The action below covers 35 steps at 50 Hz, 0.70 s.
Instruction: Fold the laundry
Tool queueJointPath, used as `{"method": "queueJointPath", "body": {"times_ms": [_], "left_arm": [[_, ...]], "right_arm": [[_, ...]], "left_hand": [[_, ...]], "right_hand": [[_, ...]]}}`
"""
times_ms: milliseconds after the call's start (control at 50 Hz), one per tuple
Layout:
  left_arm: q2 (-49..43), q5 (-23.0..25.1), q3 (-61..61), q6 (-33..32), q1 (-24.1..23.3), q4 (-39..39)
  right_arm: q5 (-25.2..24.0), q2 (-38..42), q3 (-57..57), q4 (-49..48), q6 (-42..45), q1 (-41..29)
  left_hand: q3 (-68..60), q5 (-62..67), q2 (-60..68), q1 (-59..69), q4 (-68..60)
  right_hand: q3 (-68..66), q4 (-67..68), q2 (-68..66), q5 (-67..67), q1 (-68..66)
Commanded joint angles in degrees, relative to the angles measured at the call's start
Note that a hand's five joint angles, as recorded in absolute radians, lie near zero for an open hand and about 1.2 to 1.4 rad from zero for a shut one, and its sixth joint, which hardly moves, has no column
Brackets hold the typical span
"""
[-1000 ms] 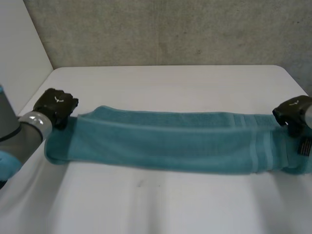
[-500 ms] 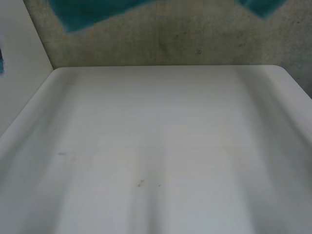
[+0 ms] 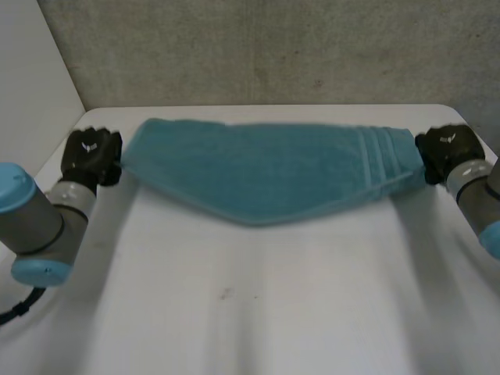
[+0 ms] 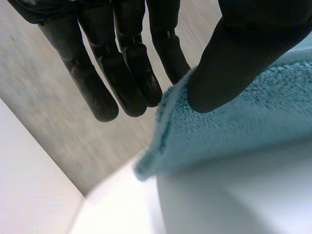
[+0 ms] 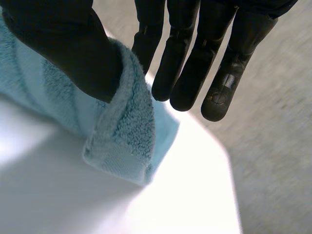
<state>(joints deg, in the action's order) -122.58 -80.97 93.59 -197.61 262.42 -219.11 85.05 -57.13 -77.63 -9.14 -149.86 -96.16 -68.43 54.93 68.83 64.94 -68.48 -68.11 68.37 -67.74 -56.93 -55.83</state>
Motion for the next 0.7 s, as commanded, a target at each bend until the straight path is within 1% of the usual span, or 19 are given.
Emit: {"method": "queueJointPath", "body": {"times_ms": [20, 100, 120, 160, 180, 200, 220, 280, 300, 360, 440, 480, 520, 560, 580, 600, 620, 660, 700], "left_arm": [[3.82, 0.02, 6.33, -3.74, 0.89, 4.82], [9.62, 0.02, 9.41, -7.6, 2.56, 11.23], [12.16, 0.02, 10.98, -9.87, 3.52, 15.25], [15.16, 0.02, 12.4, -12.35, 4.23, 20.02], [18.22, -0.06, 13.19, -14.71, 4.76, 25.17], [20.17, -0.07, 13.54, -15.95, 4.94, 27.92], [23.49, -0.07, 14.15, -18.14, 5.29, 33.26], [27.64, 0.02, 14.77, -20.79, 6.52, 41.37], [29.57, 0.28, 14.78, -21.93, 7.48, 45.75], [31.08, 1.25, 14.78, -22.99, 7.66, 50.09], [30.91, 4.32, 13.72, -22.99, 7.58, 48.44], [30.47, 4.77, 13.28, -22.9, 7.58, 47.37], [25.23, 5.65, 10.4, -22.47, 7.4, 40.47], [23.17, 5.56, 9.5, -22.38, 6.96, 38.67], [20.04, 5.47, 7.5, -22.12, 5.74, 35.19], [20.01, 5.47, 7.48, -22.11, 5.73, 35.16], [14.09, 5.38, 2.43, -21.07, 2.16, 28.81], [10.71, 5.21, -0.5, -20.36, 1.16, 25.42], [7.37, 5.12, -3.23, -19.13, 0.55, 22.43]], "right_arm": [[-0.76, -4.21, -4.45, 9.3, 2.29, 0.53], [-2.17, -10.1, -7.88, 17.38, 7.73, 0.88], [-2.96, -12.11, -9.45, 20.53, 11.23, 2.1], [-3.22, -13.17, -10.25, 22.13, 13.18, 2.98], [-3.66, -15.45, -12.09, 25.28, 17.11, 4.99], [-4.01, -18.08, -14.46, 28.79, 21.94, 7.45], [-4.02, -18.11, -14.48, 28.82, 21.98, 7.48], [-4.19, -22.4, -19.12, 35.39, 32.84, 12.56], [-4.28, -22.85, -19.57, 36.11, 34.45, 13.27], [-4.89, -23.47, -19.93, 36.39, 37.36, 14.42], [-6.12, -23.12, -18.27, 34.72, 36.23, 14.24], [-6.91, -22.07, -15.9, 31.83, 33.6, 13.98], [-7.18, -19.7, -14.31, 29.28, 30.61, 13.63], [-7.36, -15.06, -11.16, 25.07, 26.06, 12.23], [-7.27, -13.2, -9.75, 23.65, 24.46, 11.53], [-7.27, -13.19, -9.73, 23.64, 24.44, 11.52], [-6.92, -10.31, -7.12, 21.38, 21.83, 9.95], [-5.96, -5.04, -1.94, 17.94, 18.75, 6.44], [-5.17, -2.65, 0.62, 16.61, 18.21, 5.11]], "left_hand": [[-11.57, 15.07, 11.17, 15.06, -11.52], [-11.57, 15.07, 11.17, 15.06, -11.52], [-11.57, 15.07, 11.17, 15.06, -11.52], [-11.57, 15.07, 11.17, 15.06, -11.52], [-11.57, 15.07, 11.17, 15.06, -11.52], [-11.57, 15.07, 11.17, 15.06, -11.52], [-11.57, 15.07, 11.17, 15.06, -11.52], [-11.57, 15.07, 11.17, 15.06, -11.52], [-11.57, 15.07, 11.17, 15.06, -11.52], [-11.57, 15.07, 11.17, 15.06, -11.52], [-11.57, 15.07, 11.17, 15.06, -11.52], [-11.57, 15.07, 11.17, 15.06, -11.52], [-11.57, 15.07, 11.17, 15.06, -11.52], [-11.57, 15.07, 11.17, 15.06, -11.52], [-11.57, 15.07, 11.17, 15.06, -11.52], [-11.57, 15.07, 11.17, 15.06, -11.52], [-11.57, 15.07, 11.17, 15.06, -11.52], [-11.57, 15.07, 11.17, 15.06, -11.52], [-11.57, 15.07, 11.17, 15.06, -11.52]], "right_hand": [[-11.89, 11.63, -12.26, -13.07, -24.17], [-11.89, 11.63, -12.26, -13.07, -24.17], [-11.89, 11.63, -12.26, -13.07, -24.17], [-11.89, 11.63, -12.26, -13.07, -24.17], [-11.89, 11.63, -12.26, -13.07, -24.17], [-11.89, 11.63, -12.26, -13.07, -24.17], [-11.89, 11.63, -12.26, -13.07, -24.17], [-11.89, 11.63, -12.26, -13.07, -24.17], [-11.89, 11.63, -12.26, -13.07, -24.17], [-11.89, 11.63, -12.26, -13.07, -24.17], [-11.89, 11.63, -12.26, -13.07, -24.17], [-11.89, 11.63, -12.26, -13.07, -24.17], [-11.89, 11.63, -12.26, -13.07, -24.17], [-11.89, 11.63, -12.26, -13.07, -24.17], [-11.89, 11.63, -12.26, -13.07, -24.17], [-11.89, 11.63, -12.26, -13.07, -24.17], [-11.89, 11.63, -12.26, -13.07, -24.17], [-11.89, 11.63, -12.26, -13.07, -24.17], [-11.89, 11.63, -12.26, -13.07, -24.17]]}}
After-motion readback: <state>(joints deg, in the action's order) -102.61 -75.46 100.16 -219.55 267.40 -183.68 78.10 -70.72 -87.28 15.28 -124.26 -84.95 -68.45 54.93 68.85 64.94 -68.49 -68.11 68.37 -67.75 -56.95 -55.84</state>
